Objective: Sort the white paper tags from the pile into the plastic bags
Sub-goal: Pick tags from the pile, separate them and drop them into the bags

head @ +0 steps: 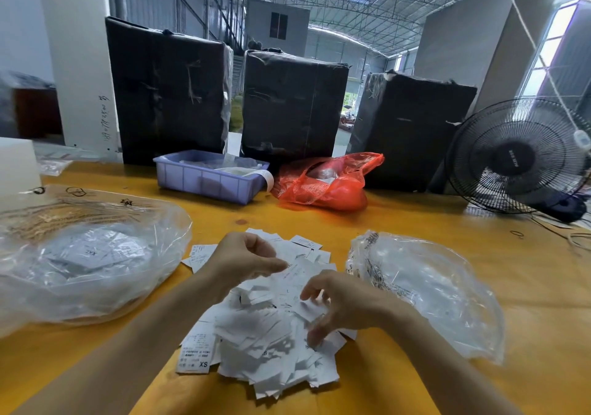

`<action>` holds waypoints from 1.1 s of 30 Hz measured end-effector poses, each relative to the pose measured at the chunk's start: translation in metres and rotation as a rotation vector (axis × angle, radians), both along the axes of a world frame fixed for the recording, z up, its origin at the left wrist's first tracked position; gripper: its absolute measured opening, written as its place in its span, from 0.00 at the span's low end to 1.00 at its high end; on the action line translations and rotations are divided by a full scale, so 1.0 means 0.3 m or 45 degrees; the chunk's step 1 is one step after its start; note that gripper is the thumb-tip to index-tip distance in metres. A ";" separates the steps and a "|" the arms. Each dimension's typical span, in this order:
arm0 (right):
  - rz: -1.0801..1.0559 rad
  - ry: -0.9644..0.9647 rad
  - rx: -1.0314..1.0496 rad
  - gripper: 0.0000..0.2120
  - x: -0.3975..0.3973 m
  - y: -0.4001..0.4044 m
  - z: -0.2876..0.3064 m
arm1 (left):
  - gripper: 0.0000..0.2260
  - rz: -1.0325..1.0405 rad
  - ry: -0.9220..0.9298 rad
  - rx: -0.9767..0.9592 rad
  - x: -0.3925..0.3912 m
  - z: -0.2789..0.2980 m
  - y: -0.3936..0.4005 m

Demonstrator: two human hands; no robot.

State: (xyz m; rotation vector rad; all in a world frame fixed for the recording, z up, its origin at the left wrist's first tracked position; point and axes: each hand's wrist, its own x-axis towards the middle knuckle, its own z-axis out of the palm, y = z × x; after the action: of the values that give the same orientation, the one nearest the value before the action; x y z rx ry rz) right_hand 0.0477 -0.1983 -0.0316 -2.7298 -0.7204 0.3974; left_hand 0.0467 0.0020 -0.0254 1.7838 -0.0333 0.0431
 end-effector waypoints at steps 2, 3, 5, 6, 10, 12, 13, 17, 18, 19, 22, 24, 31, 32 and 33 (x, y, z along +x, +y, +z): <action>0.027 -0.095 0.030 0.21 0.007 0.002 -0.004 | 0.12 0.003 0.014 -0.019 0.002 -0.004 -0.004; 0.006 -0.130 0.084 0.15 0.010 0.002 -0.005 | 0.12 0.006 0.019 -0.019 0.003 -0.006 -0.006; -0.098 -0.157 0.261 0.13 0.019 -0.005 0.000 | 0.13 0.007 0.019 -0.026 0.004 -0.011 -0.007; -0.188 -0.140 0.379 0.13 0.024 -0.010 0.005 | 0.14 0.007 0.017 -0.036 0.004 -0.014 -0.007; -0.484 0.300 1.035 0.06 0.032 -0.027 0.025 | 0.15 0.010 0.014 -0.106 0.003 -0.021 -0.008; -0.521 0.505 1.258 0.06 0.028 -0.030 0.037 | 0.12 0.006 0.019 -0.144 0.006 -0.023 -0.013; -0.522 0.558 1.312 0.06 0.027 -0.029 0.039 | 0.09 0.003 0.021 -0.162 0.008 -0.023 -0.016; -0.471 0.552 1.332 0.05 0.016 -0.019 0.049 | 0.03 -0.011 0.031 -0.200 0.008 -0.025 -0.025; -0.463 0.520 1.324 0.04 0.013 -0.017 0.052 | 0.02 -0.015 0.030 -0.190 0.004 -0.024 -0.028; -0.461 0.477 1.320 0.03 0.011 -0.015 0.055 | 0.02 -0.020 0.024 -0.176 0.001 -0.023 -0.030; -0.476 0.258 1.312 0.04 0.007 -0.009 0.066 | 0.03 -0.037 0.016 -0.127 -0.008 -0.017 -0.039; -0.435 0.049 1.296 0.05 0.001 -0.004 0.077 | 0.03 -0.041 0.025 -0.109 -0.011 -0.014 -0.042; -0.255 -0.465 1.106 0.04 -0.013 0.019 0.079 | 0.03 -0.123 0.101 -0.073 -0.014 -0.015 -0.046; -0.243 -0.496 1.070 0.04 -0.012 0.021 0.075 | 0.03 -0.132 0.107 -0.074 -0.015 -0.014 -0.047; -0.229 -0.533 1.025 0.04 -0.010 0.021 0.072 | 0.03 -0.142 0.115 -0.078 -0.016 -0.013 -0.047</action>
State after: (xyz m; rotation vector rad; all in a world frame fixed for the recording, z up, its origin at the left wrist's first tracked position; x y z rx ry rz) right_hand 0.0447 -0.1920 -0.0101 -2.0719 -0.5523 -0.4375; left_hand 0.0420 -0.0123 -0.0293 1.7184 -0.0655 -0.1157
